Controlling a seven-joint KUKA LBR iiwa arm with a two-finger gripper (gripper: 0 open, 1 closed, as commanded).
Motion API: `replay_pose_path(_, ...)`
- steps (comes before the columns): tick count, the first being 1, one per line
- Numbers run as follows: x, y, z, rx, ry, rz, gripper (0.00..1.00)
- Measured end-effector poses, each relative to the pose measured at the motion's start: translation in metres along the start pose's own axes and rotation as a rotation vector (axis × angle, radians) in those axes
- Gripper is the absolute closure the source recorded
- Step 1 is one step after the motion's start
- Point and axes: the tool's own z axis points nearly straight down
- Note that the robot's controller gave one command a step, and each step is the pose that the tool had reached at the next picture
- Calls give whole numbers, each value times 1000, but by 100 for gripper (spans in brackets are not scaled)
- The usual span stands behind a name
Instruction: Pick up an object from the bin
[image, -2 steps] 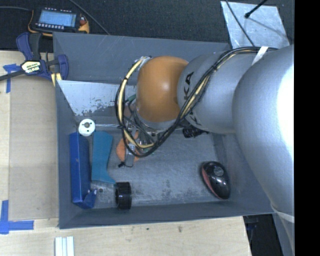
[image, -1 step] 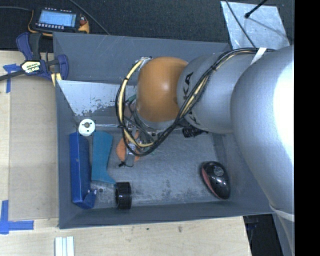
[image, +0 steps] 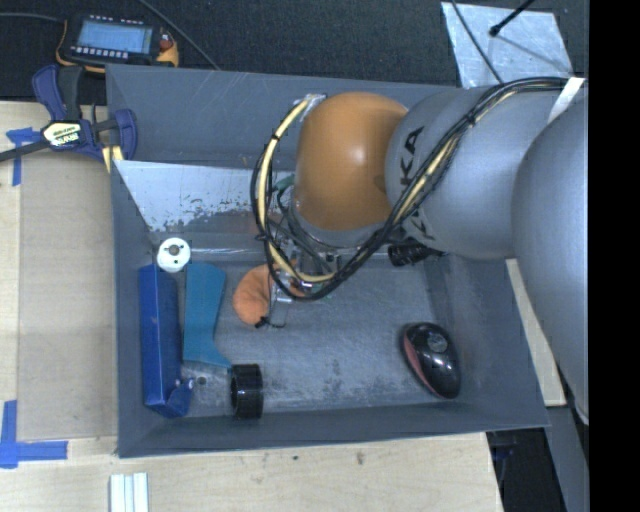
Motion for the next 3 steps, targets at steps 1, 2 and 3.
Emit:
replay_pose_path(1, -24, -5, -14, -4, -16, -307, 0)
replay_pose_path(2, -27, 20, 19, -1, -7, -294, 0)
replay_pose_path(3, -3, -3, 45, -3, -5, -122, 0)
